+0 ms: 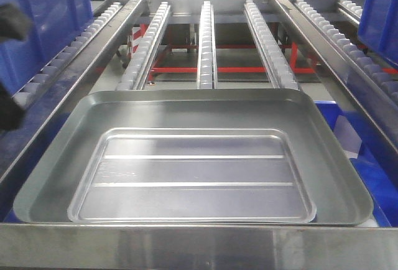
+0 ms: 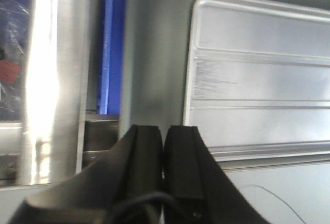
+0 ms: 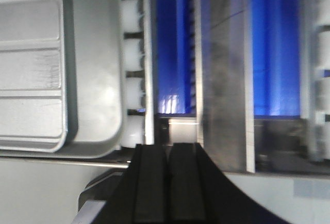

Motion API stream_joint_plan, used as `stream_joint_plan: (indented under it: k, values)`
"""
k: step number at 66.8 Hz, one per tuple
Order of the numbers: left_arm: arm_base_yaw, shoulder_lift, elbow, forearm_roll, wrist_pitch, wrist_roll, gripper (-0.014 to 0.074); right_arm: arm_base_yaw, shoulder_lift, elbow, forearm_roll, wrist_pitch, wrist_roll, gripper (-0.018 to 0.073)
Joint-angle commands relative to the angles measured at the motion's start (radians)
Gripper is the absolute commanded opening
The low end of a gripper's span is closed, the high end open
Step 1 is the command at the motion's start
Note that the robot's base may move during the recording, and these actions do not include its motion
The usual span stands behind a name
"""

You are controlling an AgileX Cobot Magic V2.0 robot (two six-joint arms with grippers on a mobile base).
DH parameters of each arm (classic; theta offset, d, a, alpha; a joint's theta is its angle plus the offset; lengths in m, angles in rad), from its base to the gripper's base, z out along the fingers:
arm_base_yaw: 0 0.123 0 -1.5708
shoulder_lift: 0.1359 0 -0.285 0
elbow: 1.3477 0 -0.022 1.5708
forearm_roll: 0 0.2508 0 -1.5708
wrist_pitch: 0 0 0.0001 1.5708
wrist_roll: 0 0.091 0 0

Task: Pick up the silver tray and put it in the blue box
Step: 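Lower both open grippers onto the tray's side rims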

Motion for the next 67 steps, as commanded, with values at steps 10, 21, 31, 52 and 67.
stream_joint_plan:
  k: [10, 21, 31, 52, 67]
  values:
    - [-0.065, 0.099, -0.088, 0.197, -0.050, -0.249, -0.0007, 0.144, 0.174, -0.146, -0.174, -0.090, 0.282, 0.0060]
    - [-0.152, 0.139, -0.104, 0.391, 0.005, -0.464, -0.0007, 0.319, 0.274, -0.262, -0.477, -0.003, 0.617, 0.0060]
    - [-0.236, 0.145, -0.140, 0.408, 0.012, -0.527, -0.0007, 0.439, 0.361, -0.336, -0.514, -0.024, 0.681, 0.0060]
    - [-0.257, 0.299, -0.280, 0.424, 0.083, -0.532, -0.0007, 0.470, 0.466, -0.356, -0.441, -0.053, 0.684, 0.0058]
    - [-0.282, 0.345, -0.329, 0.427, 0.092, -0.532, -0.0007, 0.445, 0.465, -0.356, -0.426, -0.042, 0.684, 0.0058]
